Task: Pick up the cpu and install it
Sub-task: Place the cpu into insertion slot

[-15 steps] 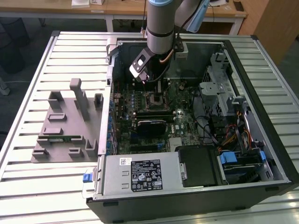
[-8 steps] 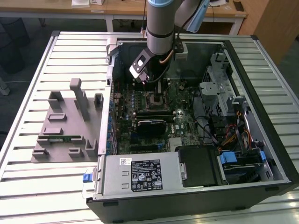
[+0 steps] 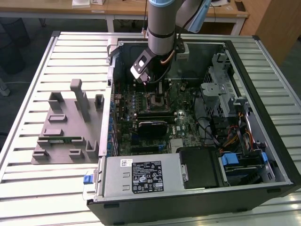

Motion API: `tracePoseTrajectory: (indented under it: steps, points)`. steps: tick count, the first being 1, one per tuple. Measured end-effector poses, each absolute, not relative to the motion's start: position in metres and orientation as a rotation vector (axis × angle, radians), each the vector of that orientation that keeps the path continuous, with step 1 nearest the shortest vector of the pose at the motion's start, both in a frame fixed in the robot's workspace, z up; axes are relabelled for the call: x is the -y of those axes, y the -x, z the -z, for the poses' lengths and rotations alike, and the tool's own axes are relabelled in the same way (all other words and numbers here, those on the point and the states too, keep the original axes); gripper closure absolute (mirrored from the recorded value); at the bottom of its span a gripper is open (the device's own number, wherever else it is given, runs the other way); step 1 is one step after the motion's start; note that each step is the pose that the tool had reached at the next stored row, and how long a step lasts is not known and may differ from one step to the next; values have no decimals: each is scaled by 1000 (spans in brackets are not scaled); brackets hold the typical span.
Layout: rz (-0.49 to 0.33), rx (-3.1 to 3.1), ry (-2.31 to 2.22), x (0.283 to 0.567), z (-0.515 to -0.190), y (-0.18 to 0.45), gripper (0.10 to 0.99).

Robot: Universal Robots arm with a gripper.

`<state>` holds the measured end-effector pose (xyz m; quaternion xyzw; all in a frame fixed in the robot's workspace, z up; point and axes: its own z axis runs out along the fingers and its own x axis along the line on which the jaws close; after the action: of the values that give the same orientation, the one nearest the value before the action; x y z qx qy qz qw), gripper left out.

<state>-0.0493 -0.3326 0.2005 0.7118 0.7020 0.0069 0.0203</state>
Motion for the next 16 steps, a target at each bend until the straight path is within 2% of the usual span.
tracePoseTrajectory:
  steps: [16]
  points:
    - [-27,-2174,-2204,333,-250,49,980]
